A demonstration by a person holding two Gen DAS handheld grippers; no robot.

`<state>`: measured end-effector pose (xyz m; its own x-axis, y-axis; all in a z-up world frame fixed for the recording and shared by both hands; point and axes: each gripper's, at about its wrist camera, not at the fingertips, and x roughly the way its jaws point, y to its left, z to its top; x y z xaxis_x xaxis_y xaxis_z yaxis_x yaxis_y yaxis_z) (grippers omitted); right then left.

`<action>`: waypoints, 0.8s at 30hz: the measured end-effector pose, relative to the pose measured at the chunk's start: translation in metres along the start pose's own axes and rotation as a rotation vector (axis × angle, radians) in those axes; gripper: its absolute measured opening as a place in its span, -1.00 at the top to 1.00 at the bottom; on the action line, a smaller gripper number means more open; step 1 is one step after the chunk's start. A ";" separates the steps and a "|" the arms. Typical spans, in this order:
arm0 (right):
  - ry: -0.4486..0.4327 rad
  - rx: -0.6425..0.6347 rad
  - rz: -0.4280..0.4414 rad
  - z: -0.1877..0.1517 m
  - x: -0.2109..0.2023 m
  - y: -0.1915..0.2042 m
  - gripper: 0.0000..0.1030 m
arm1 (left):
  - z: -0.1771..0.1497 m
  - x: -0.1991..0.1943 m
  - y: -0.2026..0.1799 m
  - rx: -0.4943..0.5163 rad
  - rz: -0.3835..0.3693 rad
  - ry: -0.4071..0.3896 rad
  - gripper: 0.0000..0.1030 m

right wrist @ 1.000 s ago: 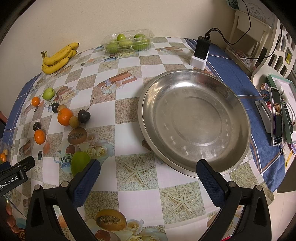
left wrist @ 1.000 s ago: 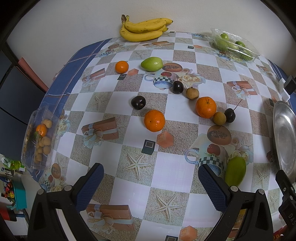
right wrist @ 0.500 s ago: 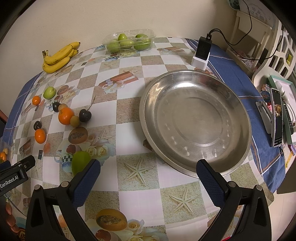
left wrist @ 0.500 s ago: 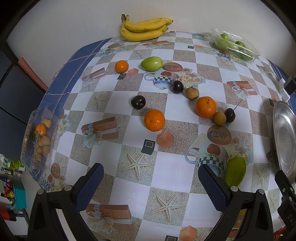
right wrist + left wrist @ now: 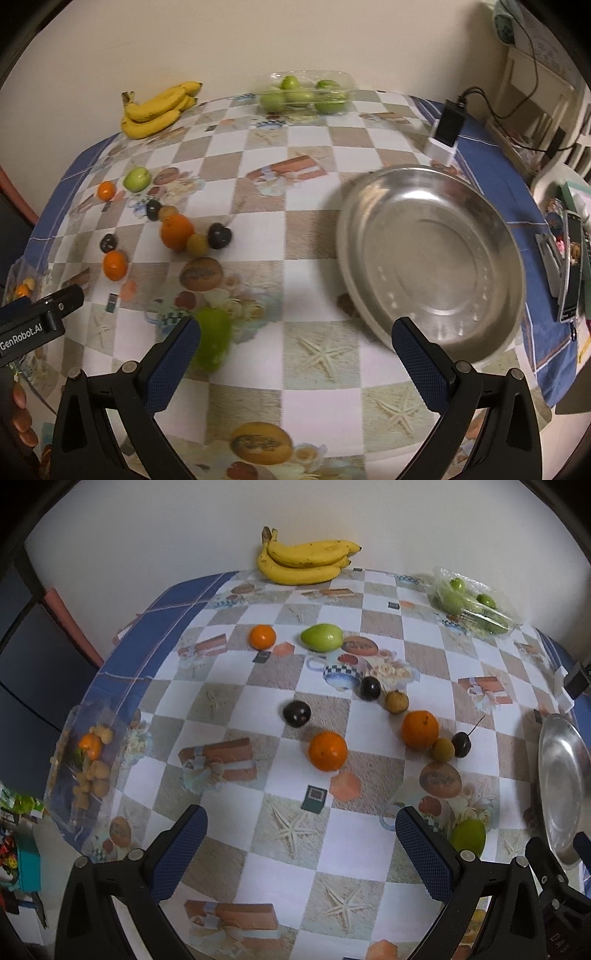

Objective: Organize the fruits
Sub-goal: 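Move the right gripper to the green apple and close on it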

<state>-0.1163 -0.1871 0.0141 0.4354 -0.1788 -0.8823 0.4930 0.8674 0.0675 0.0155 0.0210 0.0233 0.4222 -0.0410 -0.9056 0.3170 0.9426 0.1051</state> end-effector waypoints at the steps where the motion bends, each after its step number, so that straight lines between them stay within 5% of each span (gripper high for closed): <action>1: -0.004 -0.003 0.007 0.001 -0.001 0.003 -1.00 | 0.003 0.000 0.003 0.008 -0.002 -0.001 -1.00; 13: 0.084 -0.015 0.086 0.007 0.020 0.037 -1.00 | 0.022 0.019 0.029 0.003 -0.079 0.042 -1.00; 24: 0.173 0.000 0.073 0.003 0.049 0.045 -1.00 | 0.032 0.045 0.024 0.081 -0.059 0.081 -1.00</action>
<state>-0.0700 -0.1584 -0.0246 0.3337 -0.0329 -0.9421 0.4647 0.8753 0.1340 0.0696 0.0315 -0.0020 0.3314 -0.0658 -0.9412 0.4087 0.9091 0.0803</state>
